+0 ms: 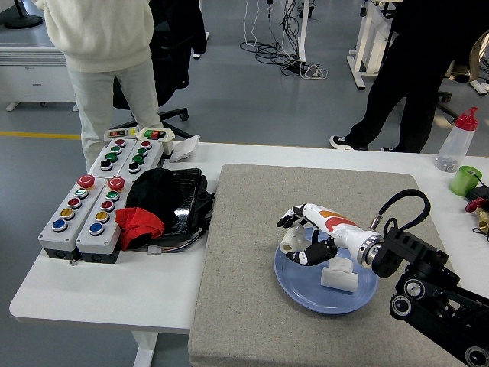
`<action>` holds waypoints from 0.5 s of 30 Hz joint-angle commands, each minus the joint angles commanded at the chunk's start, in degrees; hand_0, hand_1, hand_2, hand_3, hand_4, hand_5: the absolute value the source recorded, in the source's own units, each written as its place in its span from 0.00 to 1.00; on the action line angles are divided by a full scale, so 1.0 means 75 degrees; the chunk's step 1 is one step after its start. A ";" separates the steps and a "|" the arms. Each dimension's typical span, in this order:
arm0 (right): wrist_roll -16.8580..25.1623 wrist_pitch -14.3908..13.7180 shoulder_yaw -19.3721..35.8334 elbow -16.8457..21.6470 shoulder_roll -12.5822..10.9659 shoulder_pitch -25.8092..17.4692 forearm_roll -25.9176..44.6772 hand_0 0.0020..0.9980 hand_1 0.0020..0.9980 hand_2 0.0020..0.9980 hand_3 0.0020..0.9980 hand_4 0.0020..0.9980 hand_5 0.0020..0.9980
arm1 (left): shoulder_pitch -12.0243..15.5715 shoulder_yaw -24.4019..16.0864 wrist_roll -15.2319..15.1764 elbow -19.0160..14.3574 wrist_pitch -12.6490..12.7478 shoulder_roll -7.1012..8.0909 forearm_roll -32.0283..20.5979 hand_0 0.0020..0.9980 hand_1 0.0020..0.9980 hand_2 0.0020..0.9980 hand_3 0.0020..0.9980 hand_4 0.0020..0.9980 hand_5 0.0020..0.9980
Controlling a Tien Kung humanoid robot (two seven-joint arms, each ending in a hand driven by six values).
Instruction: Pick pipe place plate twice
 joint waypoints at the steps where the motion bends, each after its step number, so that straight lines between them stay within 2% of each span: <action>1: -0.0016 0.0005 -0.0099 -0.0148 0.0071 0.0027 -0.0007 0.30 0.44 0.54 0.70 0.66 0.11 | 0.0004 0.0003 0.0003 -0.0003 -0.0003 0.0001 0.0004 0.67 0.64 0.66 0.61 0.47 1.00; 6: 0.0042 -0.0076 -0.0427 -0.0703 0.0317 0.0123 0.0138 0.30 0.44 0.54 0.70 0.66 0.11 | 0.0025 -0.0020 0.0010 -0.0008 -0.0009 0.0007 0.0036 0.67 0.64 0.66 0.61 0.47 1.00; 7: 0.0049 -0.0107 -0.0481 -0.0813 0.0377 0.0140 0.0141 0.64 0.69 0.75 0.84 0.71 0.17 | 0.0030 -0.0029 0.0017 -0.0010 -0.0014 0.0006 0.0057 0.67 0.64 0.66 0.61 0.47 1.00; 12: -0.0082 -0.0015 -0.0481 -0.1080 0.0489 0.0127 0.0120 0.64 0.69 0.75 0.84 0.71 0.17 | 0.0049 -0.0076 0.0040 -0.0016 -0.0023 0.0001 0.0126 0.67 0.64 0.66 0.61 0.47 1.00; 13: -0.0100 0.0020 -0.0463 -0.1085 0.0481 0.0119 0.0142 0.92 0.89 1.00 1.00 0.83 0.31 | 0.0053 -0.0080 0.0040 -0.0016 -0.0023 0.0001 0.0131 0.67 0.64 0.67 0.61 0.47 1.00; 15: -0.0180 0.0146 -0.0423 -0.1081 0.0457 0.0103 0.0196 0.92 0.89 1.00 1.00 0.83 0.31 | 0.0057 -0.0093 0.0043 -0.0016 -0.0028 0.0000 0.0153 0.67 0.64 0.67 0.61 0.47 1.00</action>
